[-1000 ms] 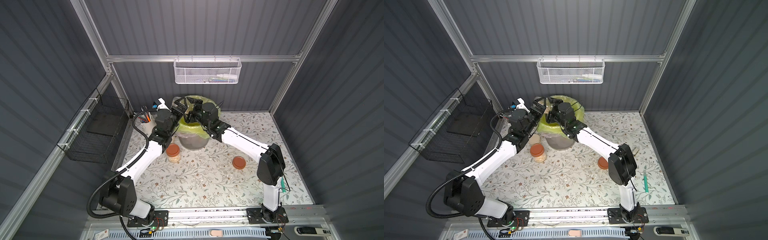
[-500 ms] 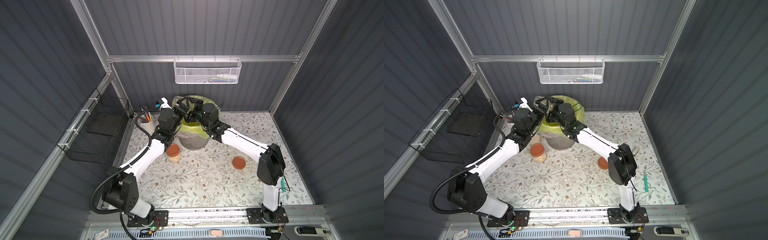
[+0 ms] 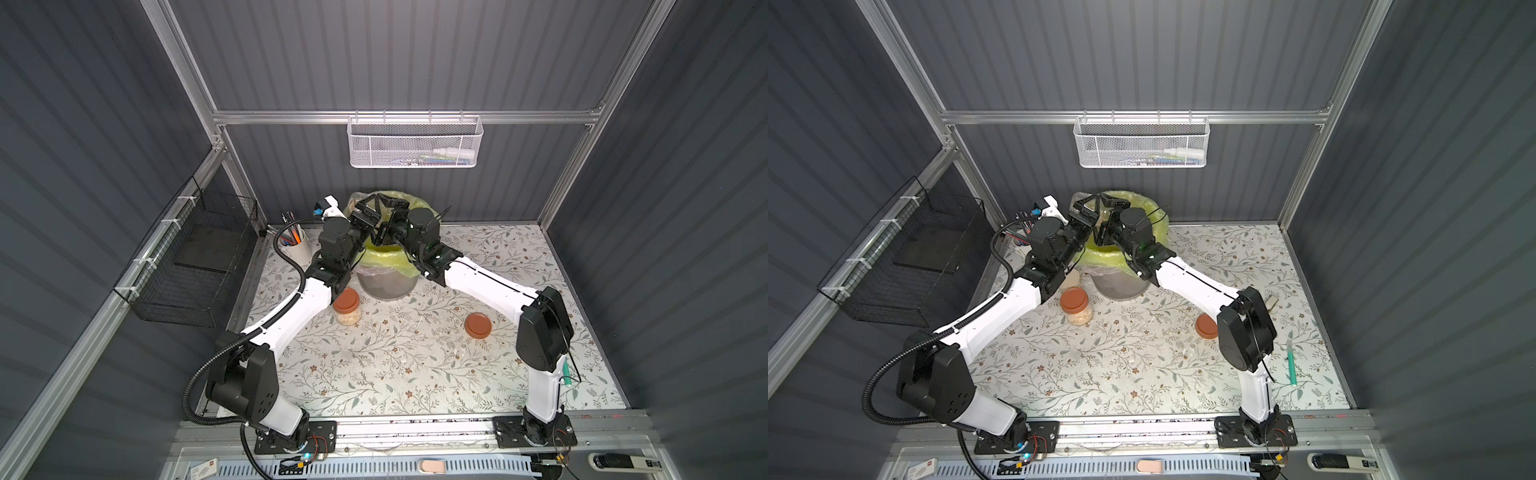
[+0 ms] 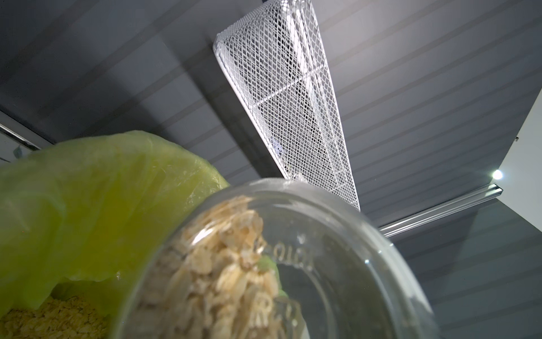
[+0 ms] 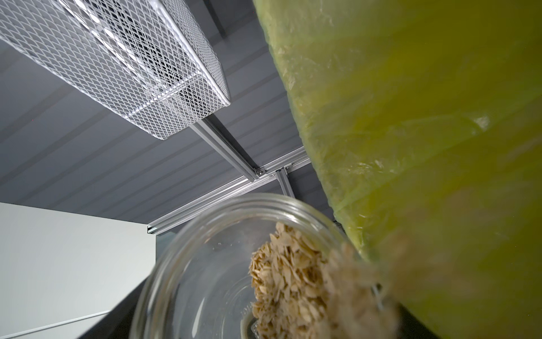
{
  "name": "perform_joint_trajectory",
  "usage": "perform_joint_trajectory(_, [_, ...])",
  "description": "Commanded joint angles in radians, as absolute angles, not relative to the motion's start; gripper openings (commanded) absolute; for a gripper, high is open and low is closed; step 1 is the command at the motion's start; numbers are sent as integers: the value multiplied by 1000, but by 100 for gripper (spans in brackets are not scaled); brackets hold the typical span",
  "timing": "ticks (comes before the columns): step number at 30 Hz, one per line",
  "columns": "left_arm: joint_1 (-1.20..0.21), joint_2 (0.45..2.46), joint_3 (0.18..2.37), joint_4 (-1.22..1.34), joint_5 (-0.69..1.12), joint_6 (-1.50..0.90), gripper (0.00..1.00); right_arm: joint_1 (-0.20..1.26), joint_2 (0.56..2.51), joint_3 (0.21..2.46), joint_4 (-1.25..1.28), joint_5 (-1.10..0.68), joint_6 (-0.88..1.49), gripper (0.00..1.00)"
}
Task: Empty expired oatmeal from jars
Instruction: Pour the expired oatmeal into the trash bin.
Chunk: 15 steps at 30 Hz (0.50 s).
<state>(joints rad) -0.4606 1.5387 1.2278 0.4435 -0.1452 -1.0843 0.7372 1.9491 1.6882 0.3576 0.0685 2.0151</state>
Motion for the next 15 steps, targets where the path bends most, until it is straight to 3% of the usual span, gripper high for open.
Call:
perform_joint_trajectory(1, [-453,1552,1271,506,-135,-1052,48,729,1898,1667,402,63,1967,84])
perform_joint_trajectory(7, [-448,1569,1288,532,-92,-1047,45,720,1894,1666,396,51,1959,99])
perform_joint_trajectory(15, [-436,1581,1295,556,-91,-1045,44,718,1877,1644,365,40,1970,99])
